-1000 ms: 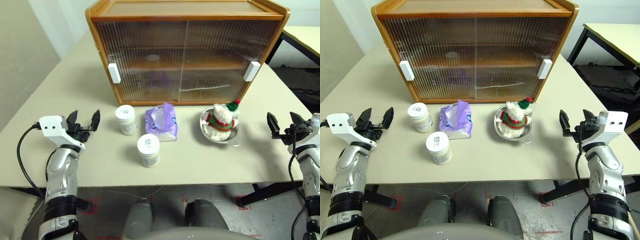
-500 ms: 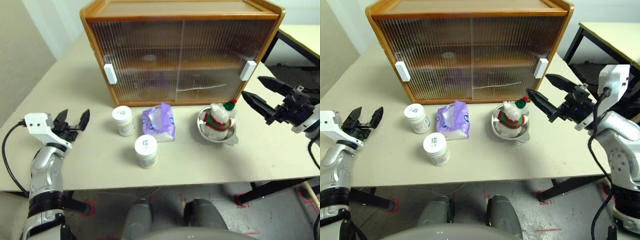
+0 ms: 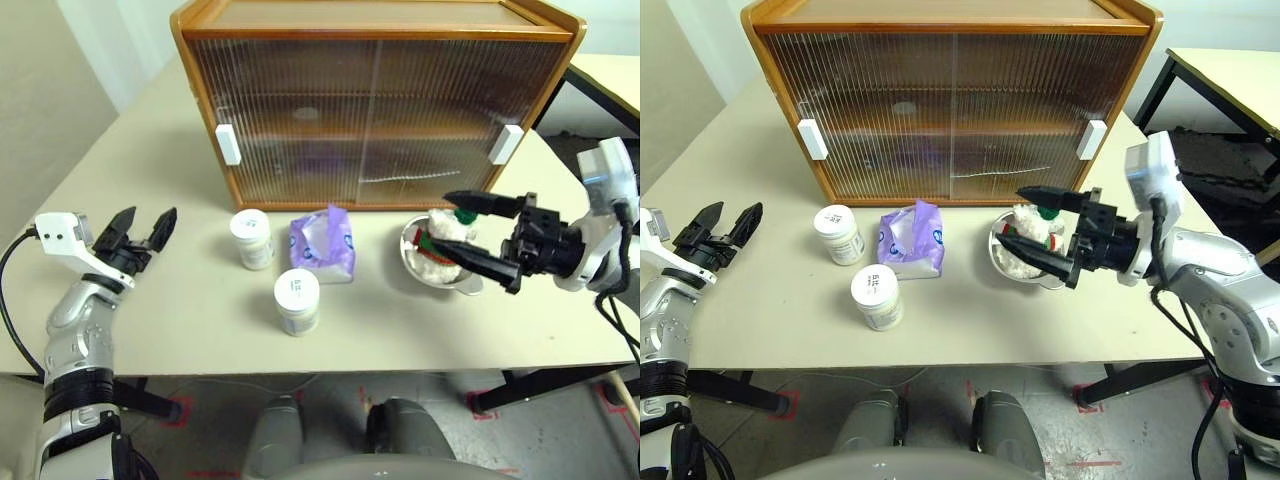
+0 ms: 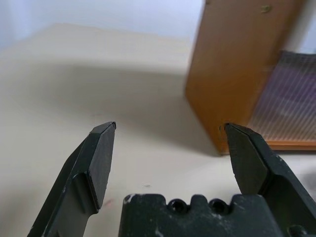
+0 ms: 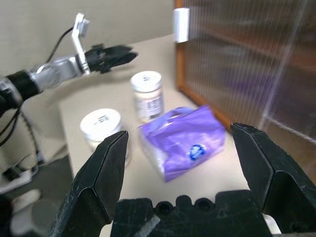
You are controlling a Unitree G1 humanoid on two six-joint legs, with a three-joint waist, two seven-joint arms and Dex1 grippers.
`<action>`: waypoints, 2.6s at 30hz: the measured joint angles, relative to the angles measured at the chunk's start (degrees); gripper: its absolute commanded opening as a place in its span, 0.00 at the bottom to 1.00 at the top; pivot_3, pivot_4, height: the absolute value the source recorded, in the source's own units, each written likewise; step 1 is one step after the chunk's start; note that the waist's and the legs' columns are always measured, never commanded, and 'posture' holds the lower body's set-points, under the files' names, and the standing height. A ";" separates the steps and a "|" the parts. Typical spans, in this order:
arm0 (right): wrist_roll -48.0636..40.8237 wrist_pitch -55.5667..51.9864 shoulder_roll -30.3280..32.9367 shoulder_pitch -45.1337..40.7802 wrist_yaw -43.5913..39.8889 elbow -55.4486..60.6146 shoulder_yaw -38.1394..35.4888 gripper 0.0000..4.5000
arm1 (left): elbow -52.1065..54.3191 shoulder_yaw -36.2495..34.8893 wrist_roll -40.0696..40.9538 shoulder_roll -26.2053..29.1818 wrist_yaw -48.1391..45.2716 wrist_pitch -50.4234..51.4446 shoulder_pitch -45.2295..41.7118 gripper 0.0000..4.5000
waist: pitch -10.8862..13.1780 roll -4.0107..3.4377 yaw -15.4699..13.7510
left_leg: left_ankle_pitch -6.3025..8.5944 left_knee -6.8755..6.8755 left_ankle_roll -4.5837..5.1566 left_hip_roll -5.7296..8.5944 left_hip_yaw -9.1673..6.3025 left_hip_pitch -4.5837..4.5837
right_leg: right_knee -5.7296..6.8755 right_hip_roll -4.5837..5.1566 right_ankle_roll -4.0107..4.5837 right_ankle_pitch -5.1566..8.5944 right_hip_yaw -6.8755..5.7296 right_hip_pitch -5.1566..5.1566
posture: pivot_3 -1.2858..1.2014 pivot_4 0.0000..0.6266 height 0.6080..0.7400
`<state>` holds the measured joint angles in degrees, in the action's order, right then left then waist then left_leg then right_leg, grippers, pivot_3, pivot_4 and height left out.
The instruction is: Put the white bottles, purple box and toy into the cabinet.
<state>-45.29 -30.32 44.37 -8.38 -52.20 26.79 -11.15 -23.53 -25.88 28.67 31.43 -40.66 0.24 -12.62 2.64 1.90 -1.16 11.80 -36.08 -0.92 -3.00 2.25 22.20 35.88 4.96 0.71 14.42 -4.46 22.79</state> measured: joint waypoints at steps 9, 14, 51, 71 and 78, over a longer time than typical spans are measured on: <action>-1.20 0.43 -4.15 -3.27 -1.61 -4.03 0.40 1.00 | 8.05 1.18 4.96 4.24 -13.01 7.50 8.17 0.99 | 0.04 -0.04 -0.05 | 0.00 0.02 -0.01 -0.08 0.05 0.01 | 0.02 -0.04 0.05 0.02 0.02 0.09 | 0.55 0.00 1.00; -1.70 0.45 -6.16 -5.62 -1.05 -4.92 0.35 1.00 | 9.79 2.72 4.74 8.01 -19.38 8.74 9.70 0.99 | 0.10 -0.15 -0.87 | 0.01 0.01 -0.01 -0.15 0.10 0.04 | 0.04 -0.06 0.28 0.13 0.02 0.17 | 0.54 0.00 1.00; -3.55 -0.25 -7.72 -1.75 4.41 -0.70 -3.14 1.00 | -12.67 8.30 -4.27 0.29 -9.70 -0.33 -24.79 0.01 | -0.01 0.04 1.69 | -0.07 -0.32 0.10 -0.25 0.24 0.06 | 0.19 -0.25 0.08 -0.26 0.10 0.08 | 0.49 0.00 1.00; -3.64 -0.19 -8.13 -1.06 6.37 1.03 -3.24 1.00 | -14.52 12.80 -5.27 -4.45 -11.97 -0.87 -27.70 0.01 | -0.01 0.05 2.17 | -0.02 -0.81 0.04 -0.27 0.21 0.12 | 0.25 -0.24 -0.01 -0.37 0.10 -0.02 | 0.48 0.00 1.00; -3.69 -0.19 -8.44 -0.58 7.17 1.59 -3.29 1.00 | -17.32 14.24 -6.39 -6.33 -13.72 -2.00 -30.41 0.01 | -0.01 0.05 3.21 | -0.01 -0.83 0.05 -0.27 0.20 0.13 | 0.25 -0.24 -0.01 -0.38 0.10 -0.04 | 0.47 0.00 1.00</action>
<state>-48.99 -30.51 35.93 -8.96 -45.02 28.38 -14.44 -40.85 -11.64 22.28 25.10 -54.38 -1.75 -43.03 2.63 1.95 2.05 11.79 -36.91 -0.87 -3.27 2.46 22.33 36.13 4.73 0.70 14.04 -4.36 22.75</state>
